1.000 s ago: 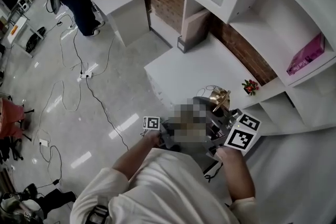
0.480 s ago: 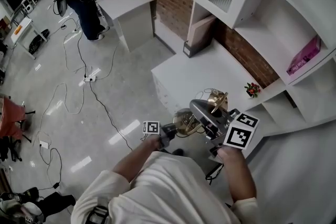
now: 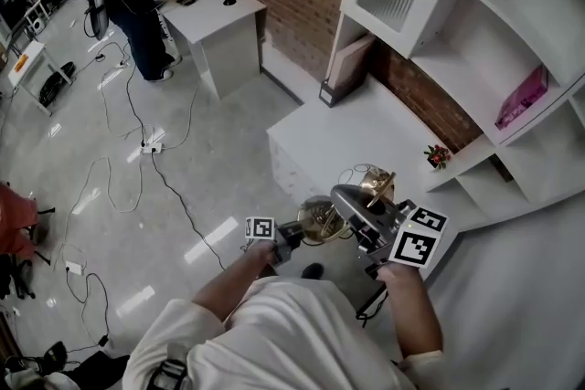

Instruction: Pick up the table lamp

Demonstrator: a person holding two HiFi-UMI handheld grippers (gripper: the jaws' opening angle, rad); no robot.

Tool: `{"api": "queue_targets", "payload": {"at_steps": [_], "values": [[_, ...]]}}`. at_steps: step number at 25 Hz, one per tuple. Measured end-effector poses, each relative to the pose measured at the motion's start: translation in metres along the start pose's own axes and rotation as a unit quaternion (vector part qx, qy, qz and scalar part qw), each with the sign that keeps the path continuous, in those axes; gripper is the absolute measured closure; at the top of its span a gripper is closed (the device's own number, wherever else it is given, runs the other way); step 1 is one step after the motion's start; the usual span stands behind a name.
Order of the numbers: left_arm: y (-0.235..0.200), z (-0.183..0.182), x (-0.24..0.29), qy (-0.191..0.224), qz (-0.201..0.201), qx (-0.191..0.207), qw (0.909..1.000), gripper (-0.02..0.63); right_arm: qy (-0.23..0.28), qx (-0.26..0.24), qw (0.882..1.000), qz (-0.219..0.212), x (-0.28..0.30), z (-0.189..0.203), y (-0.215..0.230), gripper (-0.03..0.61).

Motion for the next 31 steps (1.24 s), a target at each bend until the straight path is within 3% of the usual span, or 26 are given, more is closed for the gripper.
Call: {"api": "queue_targets", "payload": {"at_steps": [2,16,31], "values": [[0.003,0.001,-0.005,-0.004,0.018,-0.004,0.9998,0.472,-0.001,-0.002,1.0,0.004,0.006,0.005,-0.005,0.574],[-0.006,0.008,-0.033,-0.018,0.003,-0.004,0.9998,0.472,0.001,-0.008,1.0,0.009,0.026,0.023,-0.023,0.574],[-0.001,0.012,-0.026,-0.013,0.006,-0.004,0.9999,0.472,-0.003,-0.013,1.0,0.004,0.017,0.019,-0.026,0.574]]}}
Point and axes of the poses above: the fingertips, and each gripper's own axes: x forward along the fingers, y to its right, z out of its underside, the point moved 3 cm from there along -x, backward along the fingers, and after that the axes turned 8 degrees about -z, right-handed, at the moved point
